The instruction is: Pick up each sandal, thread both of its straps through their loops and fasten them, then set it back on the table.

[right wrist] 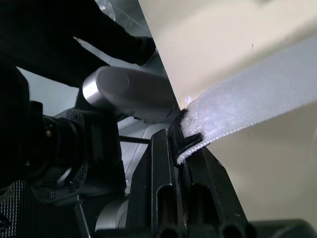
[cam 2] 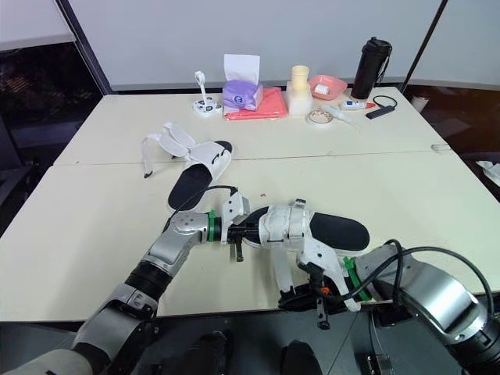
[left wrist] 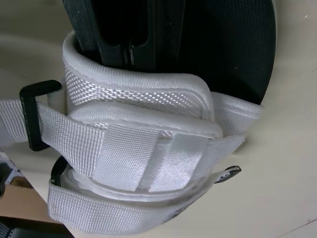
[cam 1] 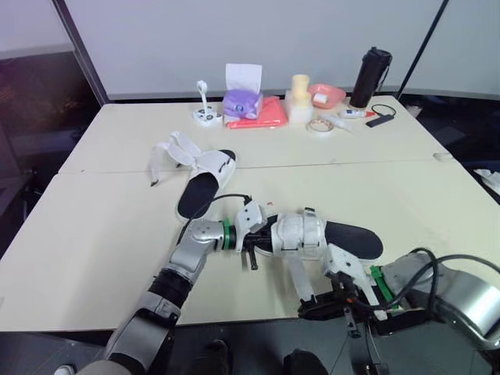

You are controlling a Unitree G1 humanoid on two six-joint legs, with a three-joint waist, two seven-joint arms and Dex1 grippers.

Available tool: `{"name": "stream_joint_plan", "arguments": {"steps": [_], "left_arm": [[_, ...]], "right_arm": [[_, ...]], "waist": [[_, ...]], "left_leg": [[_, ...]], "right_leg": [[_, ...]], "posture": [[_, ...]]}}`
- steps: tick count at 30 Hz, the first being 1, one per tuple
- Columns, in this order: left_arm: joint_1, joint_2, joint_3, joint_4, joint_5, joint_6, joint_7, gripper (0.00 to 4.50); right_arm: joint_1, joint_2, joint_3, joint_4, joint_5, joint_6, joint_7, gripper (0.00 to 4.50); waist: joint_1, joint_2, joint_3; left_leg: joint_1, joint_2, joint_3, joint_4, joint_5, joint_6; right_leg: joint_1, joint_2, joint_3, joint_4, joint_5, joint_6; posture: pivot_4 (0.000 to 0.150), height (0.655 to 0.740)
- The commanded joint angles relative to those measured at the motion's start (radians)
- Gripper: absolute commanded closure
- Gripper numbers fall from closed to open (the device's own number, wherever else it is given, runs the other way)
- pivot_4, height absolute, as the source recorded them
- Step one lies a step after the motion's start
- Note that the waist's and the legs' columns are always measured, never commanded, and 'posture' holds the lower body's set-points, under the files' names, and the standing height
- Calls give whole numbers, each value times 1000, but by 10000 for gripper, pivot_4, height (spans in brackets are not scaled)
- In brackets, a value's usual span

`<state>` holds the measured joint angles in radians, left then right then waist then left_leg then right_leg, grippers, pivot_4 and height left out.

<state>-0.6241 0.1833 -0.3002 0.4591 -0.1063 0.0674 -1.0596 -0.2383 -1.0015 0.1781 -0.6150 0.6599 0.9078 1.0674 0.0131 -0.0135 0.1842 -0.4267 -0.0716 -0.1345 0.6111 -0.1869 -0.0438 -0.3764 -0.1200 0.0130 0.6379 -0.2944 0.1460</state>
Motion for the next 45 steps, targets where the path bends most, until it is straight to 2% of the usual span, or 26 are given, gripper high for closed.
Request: {"name": "stream_joint_plan", "arguments": {"steps": [1,6,10,16,24,35,45], "left_arm": [[23,22,-51,51,71,-1,10,45000],[28,36,-81,64,103,-27,9,45000],[35,41,-87,61,104,-28,12,45000],[39,47,-81,54,98,-27,26,45000],[41,49,-77,51,92,-28,33,45000],[37,45,-77,59,90,-32,33,45000],[37,41,-76,61,89,-31,38,45000]], "right_arm": [[-129,4,-74,7,75,16,36,44704],[-319,65,-60,170,57,25,29,44704],[-456,152,-7,409,-67,-46,-6,44704],[-496,221,60,566,-189,-148,4,44704],[-508,284,63,674,-263,-220,3,44704],[-543,296,22,589,-225,-161,31,44704],[-529,322,88,724,-354,-282,21,44704]], "waist": [[-1,0,0],[1,0,0],[-1,0,0],[-2,0,0],[-6,1,-1],[-7,1,-1],[-8,1,-1]], "left_leg": [[0,0,0,0,0,0],[1,0,-1,0,0,0],[0,0,-1,0,0,0],[1,-1,-2,0,0,0],[2,0,-2,0,0,0],[2,0,-2,0,0,0],[2,-1,-2,0,0,0]], "right_leg": [[1,0,0,-1,0,0],[2,0,-1,-3,0,-1],[2,0,-1,-4,1,-1],[2,1,-1,-4,2,0],[3,1,-1,-3,3,0],[3,1,-1,-3,3,0],[3,1,-1,-3,3,0]], "posture": [[1500,7400],[1500,7400],[1500,7400],[1500,7400],[1500,7400],[1500,7400],[1500,7400]]}}
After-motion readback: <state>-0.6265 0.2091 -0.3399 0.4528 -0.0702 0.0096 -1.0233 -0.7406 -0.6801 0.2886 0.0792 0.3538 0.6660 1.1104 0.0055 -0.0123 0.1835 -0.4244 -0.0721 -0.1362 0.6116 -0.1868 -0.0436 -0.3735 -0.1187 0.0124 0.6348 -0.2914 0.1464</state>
